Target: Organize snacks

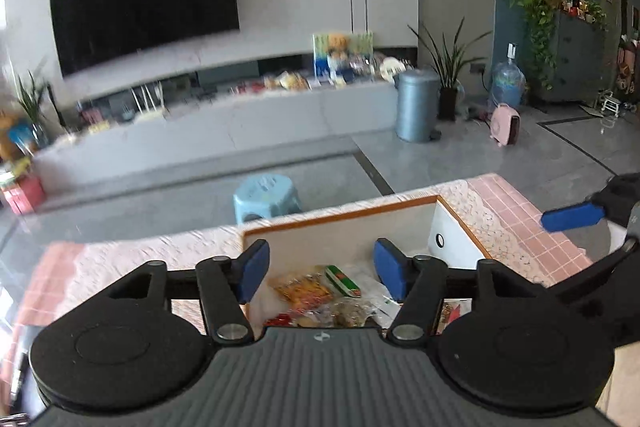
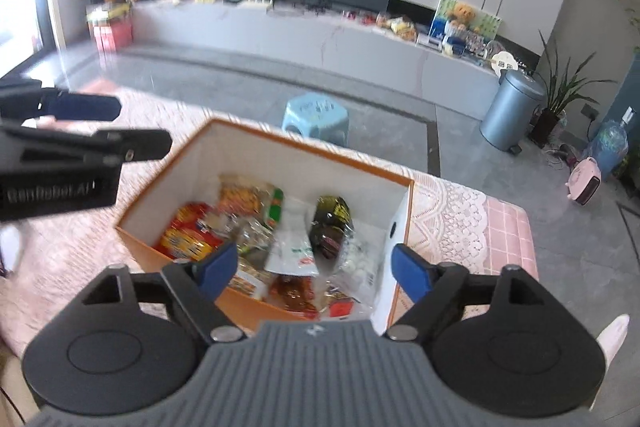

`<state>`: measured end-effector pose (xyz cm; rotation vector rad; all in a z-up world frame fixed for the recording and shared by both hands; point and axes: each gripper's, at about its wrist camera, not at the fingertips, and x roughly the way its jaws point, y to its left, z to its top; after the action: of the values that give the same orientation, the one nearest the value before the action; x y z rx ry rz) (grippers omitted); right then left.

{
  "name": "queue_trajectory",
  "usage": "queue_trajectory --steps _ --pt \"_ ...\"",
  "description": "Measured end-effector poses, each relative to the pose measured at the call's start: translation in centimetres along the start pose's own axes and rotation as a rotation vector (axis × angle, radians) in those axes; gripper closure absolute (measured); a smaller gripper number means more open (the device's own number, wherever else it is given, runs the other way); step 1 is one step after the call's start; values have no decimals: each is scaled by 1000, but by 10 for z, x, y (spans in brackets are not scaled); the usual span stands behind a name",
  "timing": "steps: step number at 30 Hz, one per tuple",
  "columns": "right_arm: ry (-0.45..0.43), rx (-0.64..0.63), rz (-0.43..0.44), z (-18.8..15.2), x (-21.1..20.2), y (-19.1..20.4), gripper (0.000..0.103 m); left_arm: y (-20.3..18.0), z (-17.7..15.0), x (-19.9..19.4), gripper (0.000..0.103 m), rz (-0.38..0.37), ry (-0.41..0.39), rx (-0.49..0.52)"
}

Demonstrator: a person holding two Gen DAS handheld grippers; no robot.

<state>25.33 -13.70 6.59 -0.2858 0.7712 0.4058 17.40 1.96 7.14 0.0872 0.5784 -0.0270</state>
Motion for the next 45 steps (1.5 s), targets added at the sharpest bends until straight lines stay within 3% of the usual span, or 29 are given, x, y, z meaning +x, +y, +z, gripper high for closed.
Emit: queue_trajectory --steps 3,5,7,19,29,45 --pt "-49 32 17 -8 -23 3 14 -7 -9 -18 23 66 -39 31" --pt "-82 62 26 -15 -39 4 13 -13 -18 -30 14 133 -77 44" --pt "-118 85 20 -24 -51 7 11 -17 -28 -41 13 170 -119 33" --pt "-272 136 -71 -101 -91 46 6 -14 -74 -57 12 108 -62 -64" --pt "-246 220 -174 -139 -74 55 6 -20 -111 -41 12 110 27 -54" --pt "-235 297 -129 -157 -46 49 6 -30 -130 -27 12 104 103 -43"
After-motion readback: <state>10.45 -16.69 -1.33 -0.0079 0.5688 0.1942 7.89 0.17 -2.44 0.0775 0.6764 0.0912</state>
